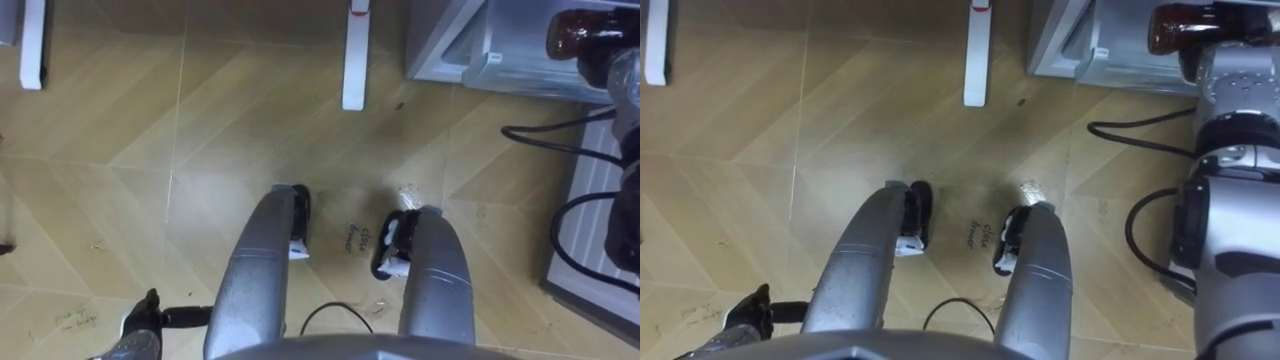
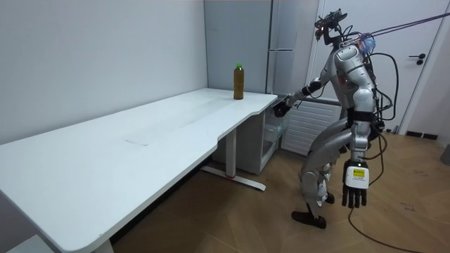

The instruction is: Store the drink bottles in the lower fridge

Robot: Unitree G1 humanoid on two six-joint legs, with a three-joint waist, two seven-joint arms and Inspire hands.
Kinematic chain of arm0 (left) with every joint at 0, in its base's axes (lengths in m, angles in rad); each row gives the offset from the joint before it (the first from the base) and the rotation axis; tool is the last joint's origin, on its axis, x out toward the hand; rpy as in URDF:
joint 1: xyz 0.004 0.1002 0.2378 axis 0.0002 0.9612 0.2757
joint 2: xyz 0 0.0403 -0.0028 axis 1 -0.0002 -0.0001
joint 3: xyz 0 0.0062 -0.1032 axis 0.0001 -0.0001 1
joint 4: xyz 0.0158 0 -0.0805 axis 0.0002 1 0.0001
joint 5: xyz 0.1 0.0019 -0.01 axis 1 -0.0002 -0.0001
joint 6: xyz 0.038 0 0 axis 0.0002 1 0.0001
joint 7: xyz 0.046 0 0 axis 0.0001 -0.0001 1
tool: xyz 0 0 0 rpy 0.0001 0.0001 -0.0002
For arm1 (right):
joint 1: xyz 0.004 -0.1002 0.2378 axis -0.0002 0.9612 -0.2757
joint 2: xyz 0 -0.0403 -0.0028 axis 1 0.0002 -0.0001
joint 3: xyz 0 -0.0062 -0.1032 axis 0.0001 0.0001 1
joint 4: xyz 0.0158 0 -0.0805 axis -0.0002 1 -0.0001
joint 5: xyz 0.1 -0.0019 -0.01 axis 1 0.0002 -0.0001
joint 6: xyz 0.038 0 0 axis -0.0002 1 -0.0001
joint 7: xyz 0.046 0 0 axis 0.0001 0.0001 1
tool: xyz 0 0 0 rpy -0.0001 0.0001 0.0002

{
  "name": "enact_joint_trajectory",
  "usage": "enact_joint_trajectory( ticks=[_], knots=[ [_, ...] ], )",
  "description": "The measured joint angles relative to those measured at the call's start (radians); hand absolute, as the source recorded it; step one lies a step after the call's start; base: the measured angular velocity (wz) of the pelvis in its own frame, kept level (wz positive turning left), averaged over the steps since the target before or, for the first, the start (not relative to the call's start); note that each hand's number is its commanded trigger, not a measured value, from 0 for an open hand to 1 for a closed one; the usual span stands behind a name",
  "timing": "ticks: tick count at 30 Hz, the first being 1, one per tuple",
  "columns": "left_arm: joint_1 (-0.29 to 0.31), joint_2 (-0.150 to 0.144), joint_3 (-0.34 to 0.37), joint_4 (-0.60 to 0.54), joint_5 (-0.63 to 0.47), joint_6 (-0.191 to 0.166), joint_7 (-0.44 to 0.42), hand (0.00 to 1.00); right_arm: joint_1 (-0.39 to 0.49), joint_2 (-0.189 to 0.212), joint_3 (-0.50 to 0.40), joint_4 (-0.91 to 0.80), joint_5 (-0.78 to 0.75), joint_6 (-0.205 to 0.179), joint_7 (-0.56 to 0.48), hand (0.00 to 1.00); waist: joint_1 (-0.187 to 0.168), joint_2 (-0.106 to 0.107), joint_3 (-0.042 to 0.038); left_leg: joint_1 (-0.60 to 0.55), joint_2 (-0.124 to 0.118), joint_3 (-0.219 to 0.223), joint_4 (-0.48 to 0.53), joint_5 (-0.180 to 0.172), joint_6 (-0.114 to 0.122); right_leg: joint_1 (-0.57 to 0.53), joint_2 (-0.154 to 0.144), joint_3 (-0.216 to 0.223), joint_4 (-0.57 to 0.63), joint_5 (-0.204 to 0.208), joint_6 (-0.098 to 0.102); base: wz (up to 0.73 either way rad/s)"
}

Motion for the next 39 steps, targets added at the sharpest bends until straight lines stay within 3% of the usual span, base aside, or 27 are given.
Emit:
enact_joint_trajectory(
  ticks=[20, 21, 22, 39],
  knots=[
    [0.002, 0.001, 0.000, -0.013, -0.001, 0.001, -0.004, 0.00, 0.016, 0.000, 0.009, 0.000, 0.016, 0.000, -0.001, 0.00, 0.010, 0.003, -0.0016, 0.035, 0.011, 0.013, -0.029, -0.002, -0.002, 0.027, 0.015, 0.009, -0.032, 0.002, 0.002, -0.01],
    [0.002, 0.001, 0.000, -0.013, -0.001, 0.001, -0.004, 0.00, 0.016, 0.000, 0.009, -0.001, 0.016, 0.000, -0.001, 0.36, 0.010, 0.003, -0.0016, 0.035, 0.011, 0.013, -0.030, -0.003, -0.002, 0.027, 0.015, 0.009, -0.032, 0.002, 0.002, 0.00],
    [0.003, 0.001, 0.000, -0.013, -0.001, 0.001, -0.004, 0.00, 0.016, 0.000, 0.009, -0.001, 0.016, -0.001, -0.001, 1.00, 0.009, 0.003, -0.0016, 0.036, 0.012, 0.014, -0.031, -0.003, -0.002, 0.027, 0.015, 0.009, -0.032, 0.002, 0.002, 0.00],
    [0.039, 0.001, 0.000, -0.053, -0.004, -0.004, -0.001, 0.00, 0.016, 0.000, 0.010, -0.002, -0.002, -0.001, -0.048, 1.00, -0.019, 0.001, -0.0002, 0.042, 0.025, 0.043, -0.029, -0.003, -0.001, 0.028, 0.010, 0.012, -0.027, 0.001, 0.000, 0.00]
  ],
)
